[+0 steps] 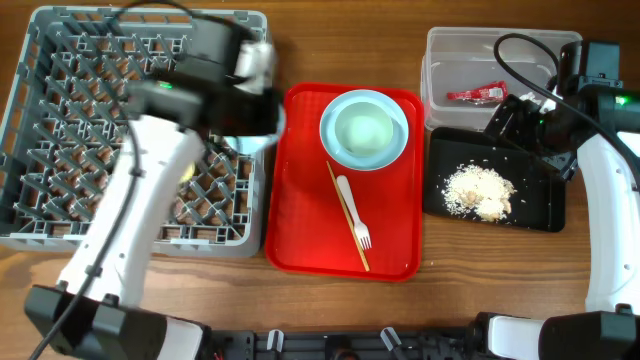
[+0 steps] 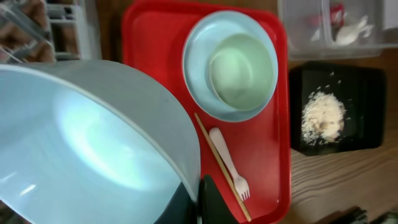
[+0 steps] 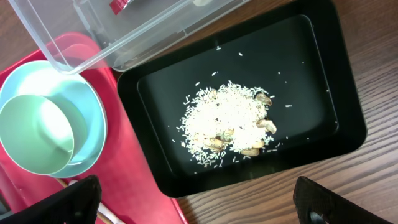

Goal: Sort waste into correct bins and load items into the dishwasher rack
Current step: 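Place the light-green saucer into the dish rack with the left gripper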

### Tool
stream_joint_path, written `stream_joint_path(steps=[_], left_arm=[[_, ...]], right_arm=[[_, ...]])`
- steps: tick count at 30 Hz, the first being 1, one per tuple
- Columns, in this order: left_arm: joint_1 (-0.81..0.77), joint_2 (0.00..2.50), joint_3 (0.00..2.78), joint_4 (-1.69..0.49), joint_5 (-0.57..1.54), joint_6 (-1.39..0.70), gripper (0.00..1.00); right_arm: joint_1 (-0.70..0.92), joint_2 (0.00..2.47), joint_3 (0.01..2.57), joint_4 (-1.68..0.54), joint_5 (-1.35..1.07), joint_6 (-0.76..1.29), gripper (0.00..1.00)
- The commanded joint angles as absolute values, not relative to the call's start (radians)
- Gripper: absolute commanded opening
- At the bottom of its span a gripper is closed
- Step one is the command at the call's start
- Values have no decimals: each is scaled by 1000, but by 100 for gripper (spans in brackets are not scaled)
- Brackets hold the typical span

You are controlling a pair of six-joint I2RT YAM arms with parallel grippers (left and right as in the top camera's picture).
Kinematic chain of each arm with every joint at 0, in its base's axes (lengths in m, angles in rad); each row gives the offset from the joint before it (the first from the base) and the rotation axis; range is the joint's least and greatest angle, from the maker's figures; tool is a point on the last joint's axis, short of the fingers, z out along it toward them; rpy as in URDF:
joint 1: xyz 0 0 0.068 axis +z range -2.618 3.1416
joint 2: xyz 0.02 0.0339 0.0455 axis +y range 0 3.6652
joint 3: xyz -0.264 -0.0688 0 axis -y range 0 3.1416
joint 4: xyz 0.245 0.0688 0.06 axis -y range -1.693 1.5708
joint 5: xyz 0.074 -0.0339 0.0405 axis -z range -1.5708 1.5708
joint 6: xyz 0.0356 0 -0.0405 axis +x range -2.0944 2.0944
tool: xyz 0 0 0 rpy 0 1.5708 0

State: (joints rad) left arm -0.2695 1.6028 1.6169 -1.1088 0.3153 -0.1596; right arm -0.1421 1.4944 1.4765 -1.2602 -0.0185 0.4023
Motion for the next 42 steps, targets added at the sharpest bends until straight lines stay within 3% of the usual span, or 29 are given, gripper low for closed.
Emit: stream_joint_path(steps=[1,9,22,29,42], left_arm=[[-101,1611,1624,-1087,664,46,4],[149,1673,1624,-1029,1002,162,4],[310,1927,1624,-705,1337,49,4],[362,2048,1624,-558,1372,-68,4],[450,2121,1623,-653,1210,-61,6]], right_arm=[[-146,1488,1481,-1261,-24,392,100],[-146,1488,1481,-1261,-24,393,100],[-146,1488,1481,-1270,-24,393,100],[-146,1488,1481,-1271,-24,392,100],[-146,1488,1481,-1288,-25,393,100]])
